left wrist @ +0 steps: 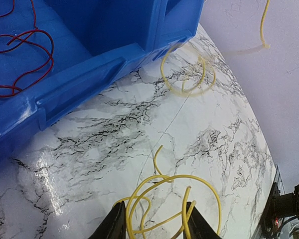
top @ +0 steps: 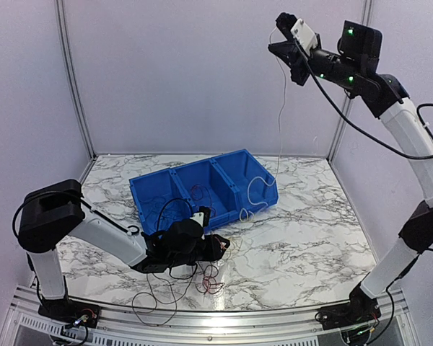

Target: Untangle the cables

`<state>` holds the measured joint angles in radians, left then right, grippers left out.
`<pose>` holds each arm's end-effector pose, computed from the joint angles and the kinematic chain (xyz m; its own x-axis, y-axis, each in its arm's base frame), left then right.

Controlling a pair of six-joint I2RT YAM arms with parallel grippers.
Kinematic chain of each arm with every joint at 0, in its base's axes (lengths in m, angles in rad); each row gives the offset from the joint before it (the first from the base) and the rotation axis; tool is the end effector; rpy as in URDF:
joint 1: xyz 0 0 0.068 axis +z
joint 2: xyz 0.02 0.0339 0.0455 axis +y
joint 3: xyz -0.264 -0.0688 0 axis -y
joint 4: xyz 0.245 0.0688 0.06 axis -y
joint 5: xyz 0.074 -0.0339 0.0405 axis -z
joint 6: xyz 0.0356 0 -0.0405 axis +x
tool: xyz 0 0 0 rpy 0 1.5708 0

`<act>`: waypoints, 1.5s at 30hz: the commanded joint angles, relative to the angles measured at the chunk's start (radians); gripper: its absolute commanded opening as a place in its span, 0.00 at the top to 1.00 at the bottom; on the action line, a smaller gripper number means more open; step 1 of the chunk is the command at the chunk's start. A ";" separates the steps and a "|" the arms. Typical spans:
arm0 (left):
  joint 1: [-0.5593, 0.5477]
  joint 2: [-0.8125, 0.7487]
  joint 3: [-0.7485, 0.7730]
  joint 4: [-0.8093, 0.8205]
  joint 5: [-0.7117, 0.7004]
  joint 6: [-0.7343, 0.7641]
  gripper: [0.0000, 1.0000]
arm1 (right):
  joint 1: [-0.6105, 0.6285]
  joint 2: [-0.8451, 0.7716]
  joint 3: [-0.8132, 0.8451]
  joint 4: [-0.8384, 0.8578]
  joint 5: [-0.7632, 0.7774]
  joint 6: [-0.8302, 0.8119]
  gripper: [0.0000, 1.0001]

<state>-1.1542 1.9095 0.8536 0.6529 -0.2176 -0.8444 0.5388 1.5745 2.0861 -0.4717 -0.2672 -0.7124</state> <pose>0.1611 -0.3450 0.1362 -0.7128 -0.1929 -0.6743 0.4210 0.6511 -0.6314 0.2642 0.1689 0.5541 0.4974 -0.4372 -0.7493 -0.5235 0.5375 -0.6611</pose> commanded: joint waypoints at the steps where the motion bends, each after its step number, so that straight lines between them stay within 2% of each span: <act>1: -0.006 -0.034 0.006 0.006 -0.004 0.018 0.60 | -0.005 0.068 0.114 0.103 0.048 -0.044 1.00; 7: -0.007 -0.036 0.001 0.007 -0.003 0.018 0.60 | -0.005 0.168 0.182 0.180 0.110 -0.113 1.00; 12: -0.007 -0.035 0.000 0.007 -0.002 0.019 0.60 | -0.008 0.228 0.169 0.233 0.146 -0.143 1.00; 20: -0.007 -0.042 -0.014 0.007 -0.002 0.016 0.60 | -0.023 0.240 -0.140 0.309 0.146 -0.082 1.00; 25: -0.010 -0.057 -0.027 0.007 -0.007 0.026 0.60 | -0.061 0.257 -0.368 0.257 0.027 0.020 1.00; 27: -0.012 -0.062 -0.032 0.007 -0.010 0.032 0.60 | -0.061 0.297 -0.387 0.163 -0.007 0.022 0.93; 30: -0.013 -0.061 -0.034 0.007 -0.011 0.039 0.61 | -0.062 0.343 -0.381 0.050 0.014 0.058 0.64; 35: -0.013 -0.063 -0.031 0.007 -0.010 0.050 0.61 | -0.071 0.229 -0.461 0.036 -0.018 0.115 0.45; 38: -0.013 -0.061 -0.028 0.011 -0.009 0.061 0.61 | -0.071 0.149 -0.498 0.006 -0.068 0.143 0.43; 40: -0.013 -0.064 -0.024 0.017 -0.009 0.068 0.61 | -0.066 0.093 -0.551 -0.019 -0.166 0.149 0.44; 43: -0.013 -0.071 -0.022 0.037 -0.001 0.070 0.62 | -0.041 0.002 -0.712 -0.019 -0.345 0.134 0.54; 45: -0.013 -0.077 -0.024 0.066 0.018 0.075 0.63 | 0.005 -0.062 -0.811 -0.013 -0.406 0.118 0.56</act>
<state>-1.1637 1.8767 0.8326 0.6548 -0.2173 -0.7959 0.4801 1.6009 1.4353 -0.4480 -0.4496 -0.5957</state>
